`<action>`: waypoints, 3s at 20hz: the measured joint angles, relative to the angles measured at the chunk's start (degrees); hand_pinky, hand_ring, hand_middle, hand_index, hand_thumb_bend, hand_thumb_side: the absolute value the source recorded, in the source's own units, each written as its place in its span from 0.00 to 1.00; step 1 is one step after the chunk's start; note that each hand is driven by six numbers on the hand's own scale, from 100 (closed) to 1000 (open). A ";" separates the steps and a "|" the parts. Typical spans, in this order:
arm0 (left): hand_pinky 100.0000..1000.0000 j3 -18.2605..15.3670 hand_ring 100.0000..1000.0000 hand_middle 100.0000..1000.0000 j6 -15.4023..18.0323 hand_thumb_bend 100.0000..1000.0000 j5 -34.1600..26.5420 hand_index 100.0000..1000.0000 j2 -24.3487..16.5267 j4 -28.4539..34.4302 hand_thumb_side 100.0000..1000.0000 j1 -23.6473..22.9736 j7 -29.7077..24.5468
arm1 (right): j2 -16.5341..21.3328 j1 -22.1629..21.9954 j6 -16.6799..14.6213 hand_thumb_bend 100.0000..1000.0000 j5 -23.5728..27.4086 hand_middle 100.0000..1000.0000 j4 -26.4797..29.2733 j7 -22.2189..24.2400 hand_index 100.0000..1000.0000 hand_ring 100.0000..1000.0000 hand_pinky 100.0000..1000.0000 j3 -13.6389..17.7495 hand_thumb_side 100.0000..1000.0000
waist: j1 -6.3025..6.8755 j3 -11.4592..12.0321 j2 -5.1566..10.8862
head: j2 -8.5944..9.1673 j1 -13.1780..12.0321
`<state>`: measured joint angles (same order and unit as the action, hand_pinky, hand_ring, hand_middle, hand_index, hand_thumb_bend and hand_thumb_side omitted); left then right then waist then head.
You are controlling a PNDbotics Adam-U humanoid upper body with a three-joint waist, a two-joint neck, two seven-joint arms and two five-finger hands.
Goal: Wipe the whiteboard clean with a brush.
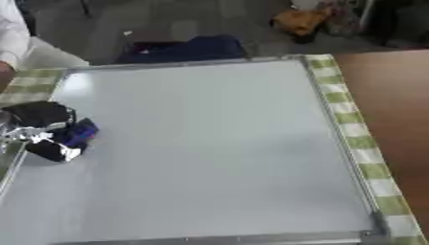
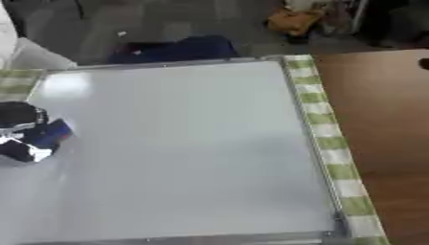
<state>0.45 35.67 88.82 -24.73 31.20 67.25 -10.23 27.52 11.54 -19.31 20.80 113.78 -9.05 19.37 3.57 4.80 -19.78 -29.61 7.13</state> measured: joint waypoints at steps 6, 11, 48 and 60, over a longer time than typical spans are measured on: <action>0.68 -0.50 0.38 0.15 -2.58 0.07 4.24 0.06 -0.20 -0.34 0.52 0.03 4.17 | -0.01 0.00 0.00 0.00 -0.04 0.42 0.00 0.21 0.49 0.54 0.66 0.00 1.00 | 0.00 0.02 -0.10 | 0.00 -0.03; 0.68 -0.81 0.38 0.16 -4.22 0.07 7.37 0.06 -0.30 -0.72 0.53 0.28 7.28 | -0.01 0.00 0.06 0.00 -0.05 0.42 0.00 0.34 0.49 0.54 0.66 0.00 1.00 | 0.00 -0.06 -0.21 | 0.02 -0.15; 0.66 2.66 0.35 0.12 7.62 0.07 -0.33 0.07 0.12 4.28 0.54 -1.09 0.90 | -0.07 0.03 0.57 0.00 0.01 0.42 0.00 0.54 0.49 0.54 0.66 0.00 0.99 | 0.01 -0.53 -0.02 | 0.54 0.03; 0.64 5.30 0.33 0.11 11.44 0.07 -3.69 0.07 1.10 7.75 0.54 -1.28 -1.21 | -0.12 0.03 0.78 0.00 0.04 0.42 0.00 0.32 0.49 0.54 0.66 0.03 0.99 | 0.14 -0.92 -0.02 | 0.54 0.03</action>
<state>5.75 47.11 85.13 -23.63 38.95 65.97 -11.44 27.40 11.57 -18.53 20.84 113.78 -8.73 19.41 3.70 3.88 -19.80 -29.07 7.16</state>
